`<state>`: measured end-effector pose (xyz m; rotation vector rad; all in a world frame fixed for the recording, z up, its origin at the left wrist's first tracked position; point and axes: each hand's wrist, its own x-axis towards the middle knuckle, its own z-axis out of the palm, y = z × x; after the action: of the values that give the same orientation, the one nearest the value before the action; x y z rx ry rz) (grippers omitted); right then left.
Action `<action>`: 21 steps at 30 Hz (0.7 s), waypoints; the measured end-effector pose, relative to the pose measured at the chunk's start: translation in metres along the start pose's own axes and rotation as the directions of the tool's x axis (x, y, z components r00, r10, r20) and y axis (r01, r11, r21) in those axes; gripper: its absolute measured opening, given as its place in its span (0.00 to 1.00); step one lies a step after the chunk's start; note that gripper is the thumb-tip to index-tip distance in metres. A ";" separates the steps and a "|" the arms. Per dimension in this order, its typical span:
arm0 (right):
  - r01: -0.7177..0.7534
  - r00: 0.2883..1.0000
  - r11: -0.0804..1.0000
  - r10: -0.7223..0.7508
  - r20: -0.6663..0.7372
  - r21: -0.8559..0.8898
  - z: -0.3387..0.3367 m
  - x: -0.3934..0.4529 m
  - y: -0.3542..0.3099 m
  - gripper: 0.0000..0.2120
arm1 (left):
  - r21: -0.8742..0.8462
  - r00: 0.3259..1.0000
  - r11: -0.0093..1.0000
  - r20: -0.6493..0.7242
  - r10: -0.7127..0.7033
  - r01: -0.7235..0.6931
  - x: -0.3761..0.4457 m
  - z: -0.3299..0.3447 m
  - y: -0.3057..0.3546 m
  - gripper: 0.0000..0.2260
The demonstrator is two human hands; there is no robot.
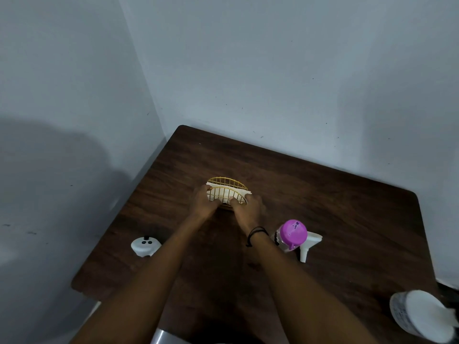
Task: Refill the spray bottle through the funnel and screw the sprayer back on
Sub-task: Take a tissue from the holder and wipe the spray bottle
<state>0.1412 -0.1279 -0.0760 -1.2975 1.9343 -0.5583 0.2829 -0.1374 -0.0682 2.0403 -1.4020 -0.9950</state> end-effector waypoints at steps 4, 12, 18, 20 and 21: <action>0.041 0.998 0.998 -0.038 -0.054 0.046 0.000 -0.003 -0.003 0.26 | -0.025 1.000 1.000 -0.007 -0.001 0.001 -0.001 0.001 0.000 0.26; 0.147 0.973 0.974 -0.111 -0.203 0.172 -0.004 -0.012 -0.013 0.19 | -0.050 1.000 0.999 -0.016 0.021 -0.022 -0.003 0.002 0.000 0.25; 0.245 0.939 0.918 -0.144 -0.313 0.312 -0.009 -0.011 -0.021 0.13 | -0.034 1.000 0.999 -0.013 0.000 0.000 -0.002 0.001 -0.001 0.26; 0.238 0.932 0.911 -0.118 -0.342 0.336 -0.011 -0.008 -0.023 0.13 | -0.029 1.000 1.000 -0.012 -0.003 0.003 -0.002 0.001 -0.001 0.26; 0.247 0.927 0.910 -0.121 -0.355 0.332 -0.011 -0.007 -0.024 0.12 | -0.034 1.000 0.999 -0.014 -0.005 0.004 -0.002 0.001 -0.001 0.26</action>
<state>0.1487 -0.1315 -0.0505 -1.2015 1.8453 -1.2456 0.2827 -0.1348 -0.0686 2.0228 -1.3641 -0.9976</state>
